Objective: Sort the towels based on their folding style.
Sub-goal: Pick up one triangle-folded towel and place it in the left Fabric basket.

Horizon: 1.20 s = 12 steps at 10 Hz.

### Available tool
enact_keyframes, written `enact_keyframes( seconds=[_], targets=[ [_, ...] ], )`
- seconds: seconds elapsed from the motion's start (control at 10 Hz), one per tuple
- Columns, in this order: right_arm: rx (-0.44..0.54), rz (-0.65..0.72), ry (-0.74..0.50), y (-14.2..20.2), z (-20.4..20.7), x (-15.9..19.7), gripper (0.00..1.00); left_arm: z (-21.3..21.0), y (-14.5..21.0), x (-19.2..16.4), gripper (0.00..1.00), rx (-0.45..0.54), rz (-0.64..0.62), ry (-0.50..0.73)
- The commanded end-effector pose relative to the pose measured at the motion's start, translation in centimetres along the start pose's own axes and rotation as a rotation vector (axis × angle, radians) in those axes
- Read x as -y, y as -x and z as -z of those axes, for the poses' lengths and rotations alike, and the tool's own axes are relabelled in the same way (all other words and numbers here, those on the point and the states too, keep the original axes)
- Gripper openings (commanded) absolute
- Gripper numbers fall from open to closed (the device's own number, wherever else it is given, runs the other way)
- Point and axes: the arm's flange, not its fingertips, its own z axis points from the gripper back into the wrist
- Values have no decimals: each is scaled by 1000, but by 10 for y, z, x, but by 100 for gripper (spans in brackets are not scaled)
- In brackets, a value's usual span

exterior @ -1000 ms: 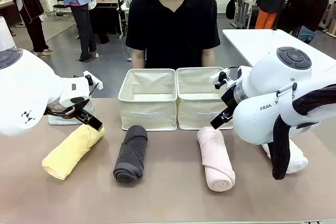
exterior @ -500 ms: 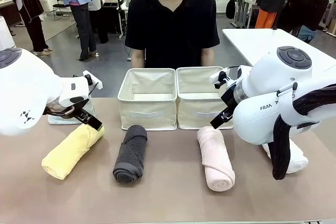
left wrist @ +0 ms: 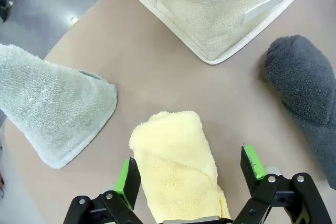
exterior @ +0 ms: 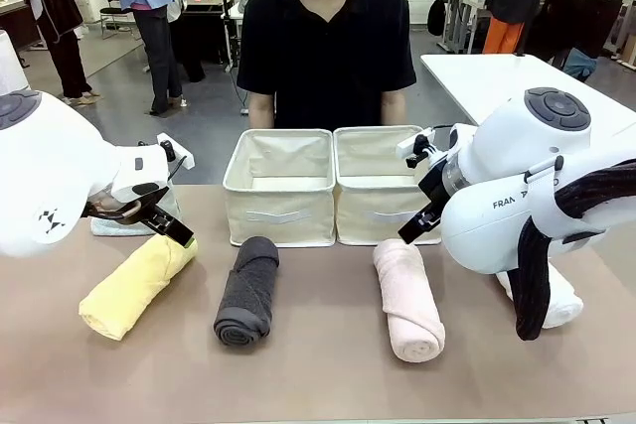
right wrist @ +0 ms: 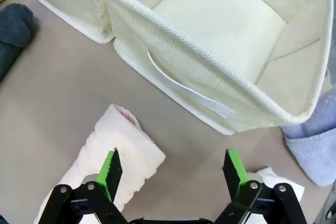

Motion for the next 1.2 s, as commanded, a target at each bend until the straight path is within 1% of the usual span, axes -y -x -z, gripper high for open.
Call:
enact_keyframes(
  seconds=[0.0, 0.2, 0.3, 0.4, 0.5, 0.6, 0.8, 0.9, 1.0, 1.1],
  targets=[
    [0, 0, 0, 0, 0, 0, 100, 0, 0, 0, 100, 0, 0, 0],
    [0, 0, 0, 0, 0, 0, 100, 0, 0, 0, 100, 0, 0, 0],
    [-7, -25, 35, -16, -48, -5, 100, -44, -20, 1, 100, -2, 41, 1],
    [-18, -16, 22, -28, -87, -4, 100, -82, -32, 0, 100, -2, 68, -1],
    [-52, 25, 24, -42, -120, 3, 100, -116, -49, -6, 100, -56, 111, -1],
    [-78, 47, 35, -54, -155, 8, 100, -151, -63, -10, 100, -76, 121, 7],
    [-100, 52, 63, -82, -231, 7, 100, -216, -89, -10, 100, -92, 139, -23],
    [-93, 67, 83, -92, -258, 7, 100, -237, -96, -8, 100, -91, 136, -37],
    [-106, 67, 90, -96, -276, 7, 100, -252, -100, -7, 100, -87, 130, -31],
    [-104, 60, 95, -97, -283, 3, 100, -265, -100, -7, 100, -81, 106, -57]
  ],
)
